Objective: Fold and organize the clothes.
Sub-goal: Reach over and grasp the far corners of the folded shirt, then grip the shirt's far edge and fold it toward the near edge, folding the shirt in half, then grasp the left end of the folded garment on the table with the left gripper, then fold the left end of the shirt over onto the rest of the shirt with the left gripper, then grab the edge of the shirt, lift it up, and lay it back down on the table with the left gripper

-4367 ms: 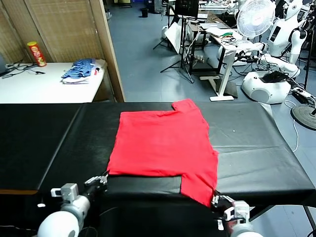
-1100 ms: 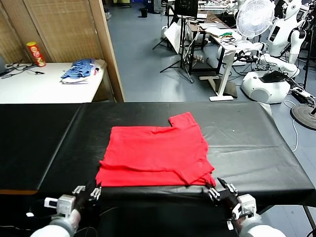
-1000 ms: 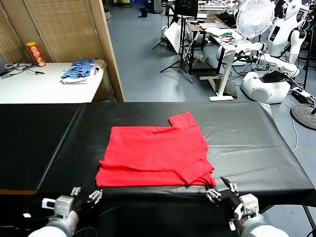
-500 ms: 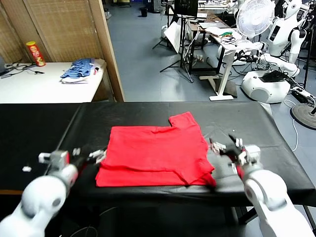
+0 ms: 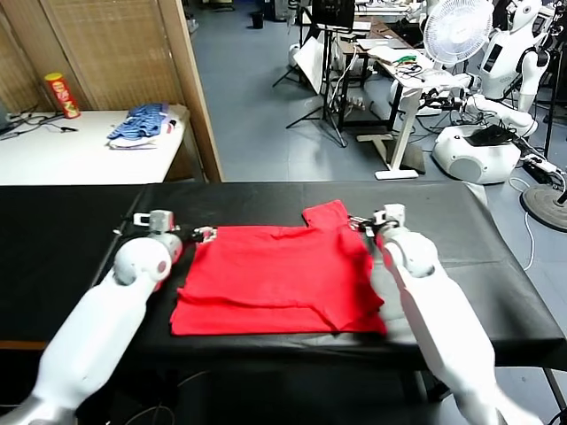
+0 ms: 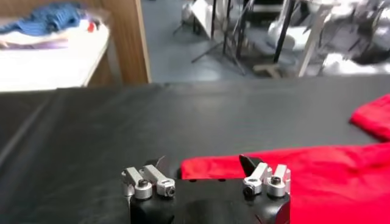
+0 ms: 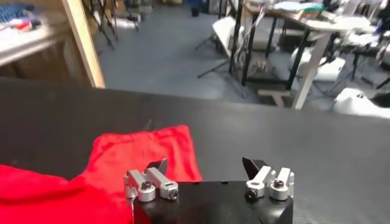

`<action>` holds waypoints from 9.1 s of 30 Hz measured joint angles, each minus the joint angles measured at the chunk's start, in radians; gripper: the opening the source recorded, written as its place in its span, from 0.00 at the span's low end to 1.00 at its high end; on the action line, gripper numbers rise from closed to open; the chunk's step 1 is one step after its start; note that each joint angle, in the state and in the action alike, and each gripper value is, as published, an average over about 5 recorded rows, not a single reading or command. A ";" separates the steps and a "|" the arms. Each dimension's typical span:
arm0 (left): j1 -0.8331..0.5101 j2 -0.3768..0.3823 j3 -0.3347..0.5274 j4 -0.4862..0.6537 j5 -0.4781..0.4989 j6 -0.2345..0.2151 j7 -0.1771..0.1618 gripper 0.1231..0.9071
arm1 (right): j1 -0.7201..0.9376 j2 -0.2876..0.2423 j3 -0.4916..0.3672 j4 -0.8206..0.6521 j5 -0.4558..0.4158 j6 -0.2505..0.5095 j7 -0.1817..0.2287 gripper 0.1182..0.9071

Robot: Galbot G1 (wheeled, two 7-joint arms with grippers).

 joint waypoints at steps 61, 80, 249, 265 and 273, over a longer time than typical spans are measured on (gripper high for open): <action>0.617 0.152 -0.292 -0.651 0.262 0.005 -0.002 0.00 | -0.537 -0.322 0.106 0.749 0.247 -0.106 0.028 0.01; 0.710 0.132 -0.337 -0.728 0.242 0.005 0.024 0.55 | -0.609 -0.292 0.225 0.831 0.215 -0.106 0.052 0.83; 0.691 -0.241 -0.291 -0.666 0.239 -0.194 0.028 0.86 | -0.504 -0.007 -0.149 0.679 -0.171 0.111 -0.059 0.86; 0.719 -0.267 -0.407 -0.575 0.143 -0.254 0.044 0.86 | -0.512 0.041 -0.193 0.554 -0.396 0.218 0.055 0.86; 0.717 -0.290 -0.444 -0.530 -0.012 -0.269 0.039 0.86 | -0.545 0.025 -0.122 0.666 -0.132 0.222 0.057 0.86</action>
